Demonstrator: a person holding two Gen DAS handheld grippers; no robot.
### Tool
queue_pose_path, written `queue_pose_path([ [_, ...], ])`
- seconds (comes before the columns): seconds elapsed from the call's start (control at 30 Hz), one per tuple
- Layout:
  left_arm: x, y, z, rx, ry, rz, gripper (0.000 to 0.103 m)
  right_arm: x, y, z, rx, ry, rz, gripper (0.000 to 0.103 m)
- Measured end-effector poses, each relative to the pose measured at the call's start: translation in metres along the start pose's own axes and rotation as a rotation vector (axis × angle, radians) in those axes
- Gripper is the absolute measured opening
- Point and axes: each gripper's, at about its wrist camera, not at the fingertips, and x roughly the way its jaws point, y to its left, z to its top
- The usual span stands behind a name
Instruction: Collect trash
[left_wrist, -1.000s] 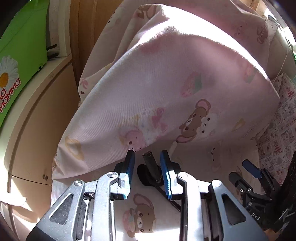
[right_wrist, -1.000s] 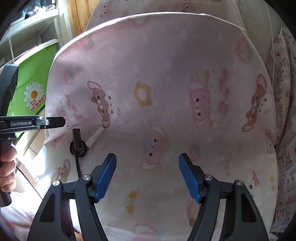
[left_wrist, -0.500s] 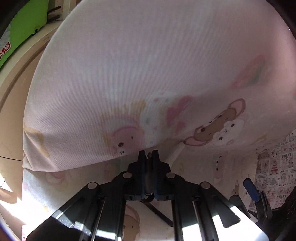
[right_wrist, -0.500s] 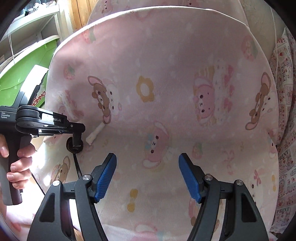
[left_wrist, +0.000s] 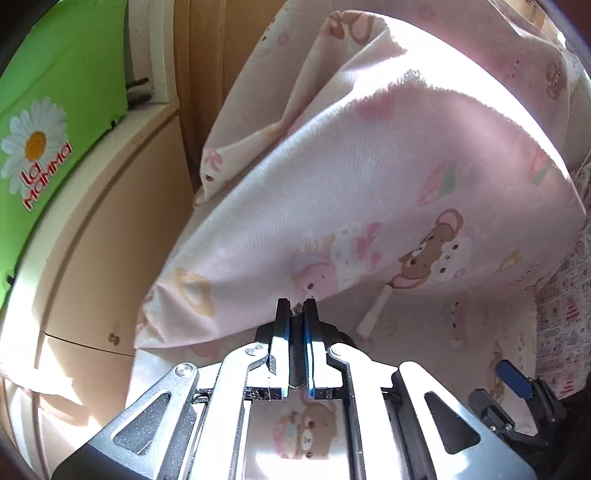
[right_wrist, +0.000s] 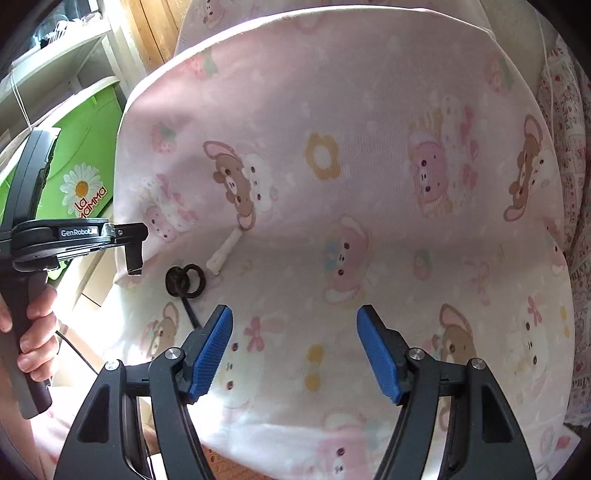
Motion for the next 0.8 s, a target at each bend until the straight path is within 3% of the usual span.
queue_pose_path([
  [0.1,-0.01,0.01,0.003,0.01,-0.054,0.078,0.006,0.008,0.011,0.014,0.023,0.053,0.079,0.072],
  [0.13,-0.013,0.015,0.004,0.007,-0.067,0.09,0.006,0.012,0.014,0.02,0.037,0.057,0.065,0.071],
  [0.23,-0.02,0.031,0.005,-0.022,-0.081,0.085,0.006,0.029,0.02,0.04,0.108,0.065,0.045,0.057],
  [0.27,-0.022,0.035,0.005,-0.032,-0.082,0.075,0.006,0.037,0.02,0.045,0.151,0.088,0.078,0.049],
  [0.33,-0.026,0.039,0.004,-0.031,-0.09,0.077,0.006,0.055,0.019,0.049,0.265,0.116,0.198,0.041],
  [0.37,-0.028,0.041,0.004,-0.025,-0.101,0.093,0.006,0.064,0.02,0.05,0.3,0.124,0.215,0.038],
  [0.43,-0.03,0.041,0.003,-0.015,-0.117,0.121,0.006,0.081,0.023,0.051,0.337,0.138,0.174,0.034],
  [0.57,-0.028,0.048,-0.001,-0.028,-0.102,0.126,0.006,0.102,0.026,0.052,0.426,0.125,0.177,0.032],
  [0.73,-0.031,0.06,0.005,-0.063,-0.109,0.116,0.006,0.111,0.036,0.055,0.435,0.088,0.109,0.031],
  [0.8,-0.034,0.062,0.005,-0.071,-0.112,0.121,0.006,0.117,0.037,0.056,0.448,0.098,0.106,0.026],
])
